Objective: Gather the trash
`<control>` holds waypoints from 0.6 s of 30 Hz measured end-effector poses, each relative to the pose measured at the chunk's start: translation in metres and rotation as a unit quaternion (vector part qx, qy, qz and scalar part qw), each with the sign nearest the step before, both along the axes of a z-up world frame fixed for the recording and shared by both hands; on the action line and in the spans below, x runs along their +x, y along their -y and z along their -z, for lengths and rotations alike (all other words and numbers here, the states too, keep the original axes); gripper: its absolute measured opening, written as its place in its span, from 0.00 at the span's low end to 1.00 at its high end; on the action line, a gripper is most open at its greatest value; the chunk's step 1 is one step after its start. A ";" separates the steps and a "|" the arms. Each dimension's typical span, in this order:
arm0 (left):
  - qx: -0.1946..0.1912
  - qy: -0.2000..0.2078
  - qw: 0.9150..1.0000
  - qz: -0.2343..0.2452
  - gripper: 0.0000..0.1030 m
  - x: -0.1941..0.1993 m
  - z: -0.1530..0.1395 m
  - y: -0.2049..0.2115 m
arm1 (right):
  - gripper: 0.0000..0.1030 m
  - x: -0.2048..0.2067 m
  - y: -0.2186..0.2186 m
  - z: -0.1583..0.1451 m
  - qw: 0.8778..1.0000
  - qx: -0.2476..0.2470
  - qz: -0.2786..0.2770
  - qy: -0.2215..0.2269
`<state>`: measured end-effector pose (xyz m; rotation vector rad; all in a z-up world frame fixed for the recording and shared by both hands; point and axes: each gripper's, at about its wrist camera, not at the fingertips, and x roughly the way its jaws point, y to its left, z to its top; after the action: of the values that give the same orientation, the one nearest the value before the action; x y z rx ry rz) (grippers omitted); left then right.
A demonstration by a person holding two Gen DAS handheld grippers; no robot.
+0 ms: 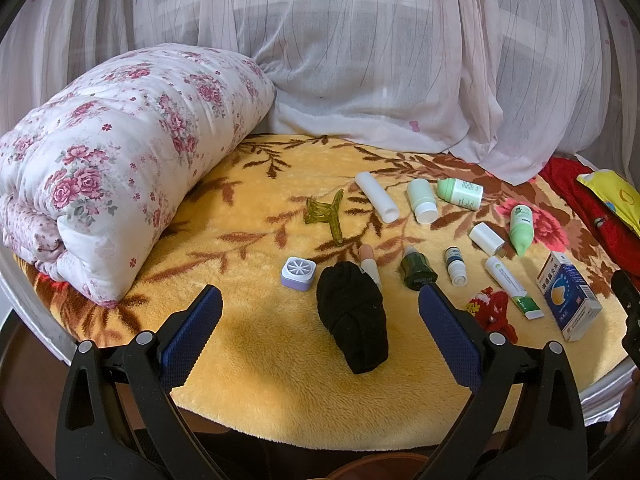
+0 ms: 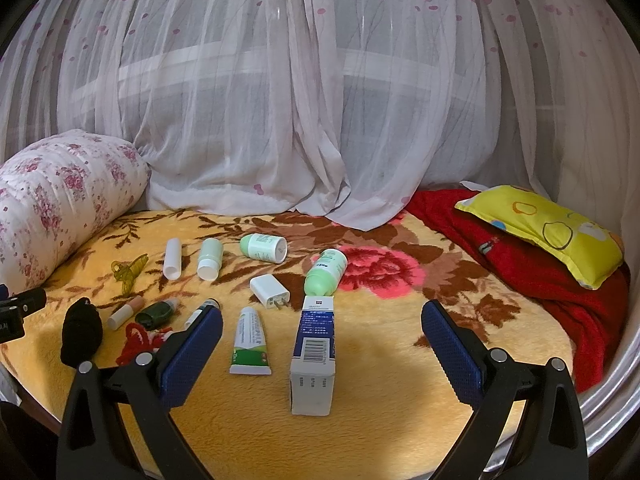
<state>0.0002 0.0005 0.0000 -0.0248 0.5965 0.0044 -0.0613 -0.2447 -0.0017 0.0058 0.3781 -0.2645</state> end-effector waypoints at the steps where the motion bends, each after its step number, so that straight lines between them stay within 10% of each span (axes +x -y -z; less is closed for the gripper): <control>1: -0.001 0.000 1.000 0.000 0.93 0.000 0.000 0.000 | 0.95 0.000 0.000 0.000 1.000 0.000 0.000 0.000; 18: -0.002 -0.002 1.000 -0.002 0.93 -0.003 0.004 -0.008 | 0.95 -0.003 -0.026 0.003 0.999 -0.017 -0.042 0.005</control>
<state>-0.0026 0.0084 -0.0038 -0.0293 0.6004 0.0069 -0.0644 -0.2183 -0.0043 -0.0414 0.3624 -0.1879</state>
